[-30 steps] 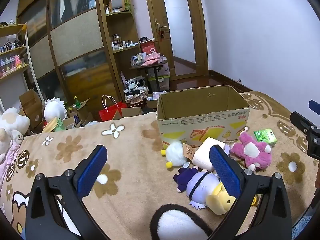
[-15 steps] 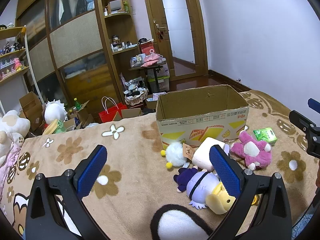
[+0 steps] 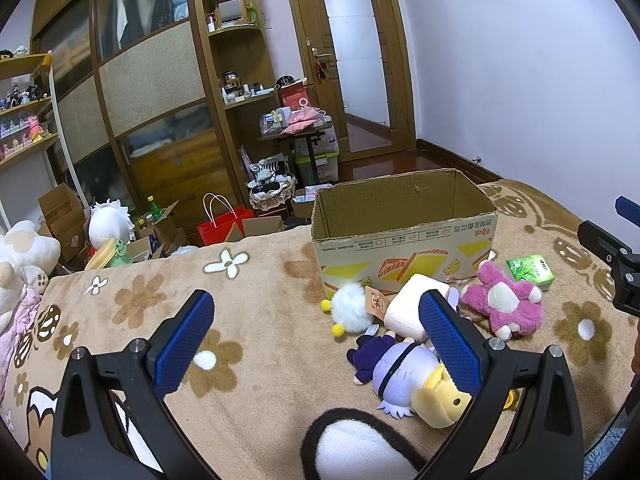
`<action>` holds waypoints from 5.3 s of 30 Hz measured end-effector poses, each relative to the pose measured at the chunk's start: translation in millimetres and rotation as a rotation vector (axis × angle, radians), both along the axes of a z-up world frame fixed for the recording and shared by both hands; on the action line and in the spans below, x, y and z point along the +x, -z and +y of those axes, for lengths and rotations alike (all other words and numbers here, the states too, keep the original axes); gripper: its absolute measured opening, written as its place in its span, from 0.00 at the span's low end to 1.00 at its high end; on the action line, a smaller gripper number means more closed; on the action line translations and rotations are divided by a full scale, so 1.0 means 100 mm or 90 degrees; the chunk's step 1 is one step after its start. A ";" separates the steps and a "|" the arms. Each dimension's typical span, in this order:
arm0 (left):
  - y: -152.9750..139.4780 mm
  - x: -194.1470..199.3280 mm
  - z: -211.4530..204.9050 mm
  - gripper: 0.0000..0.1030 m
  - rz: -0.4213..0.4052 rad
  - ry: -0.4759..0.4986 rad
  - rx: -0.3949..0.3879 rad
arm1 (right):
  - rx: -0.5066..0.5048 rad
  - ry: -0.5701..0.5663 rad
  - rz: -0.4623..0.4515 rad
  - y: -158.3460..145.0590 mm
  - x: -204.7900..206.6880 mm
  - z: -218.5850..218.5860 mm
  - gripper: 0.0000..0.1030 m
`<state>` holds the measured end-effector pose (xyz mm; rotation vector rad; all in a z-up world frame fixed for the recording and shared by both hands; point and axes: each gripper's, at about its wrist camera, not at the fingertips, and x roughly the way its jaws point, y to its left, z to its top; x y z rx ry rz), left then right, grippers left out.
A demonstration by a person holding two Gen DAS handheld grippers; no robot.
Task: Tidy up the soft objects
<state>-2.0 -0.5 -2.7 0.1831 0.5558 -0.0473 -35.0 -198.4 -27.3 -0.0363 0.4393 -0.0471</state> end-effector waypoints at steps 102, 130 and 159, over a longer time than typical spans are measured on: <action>1.17 0.42 -1.09 0.95 0.338 0.176 0.057 | 0.111 -0.119 0.333 0.99 0.94 -0.19 0.76; 1.04 0.40 -0.90 0.61 0.344 0.154 0.025 | 0.137 -0.128 0.382 1.20 0.98 -0.18 0.45; 0.15 0.29 -0.29 0.58 0.090 0.059 -0.053 | 0.106 -0.084 0.157 0.21 0.42 -0.11 0.44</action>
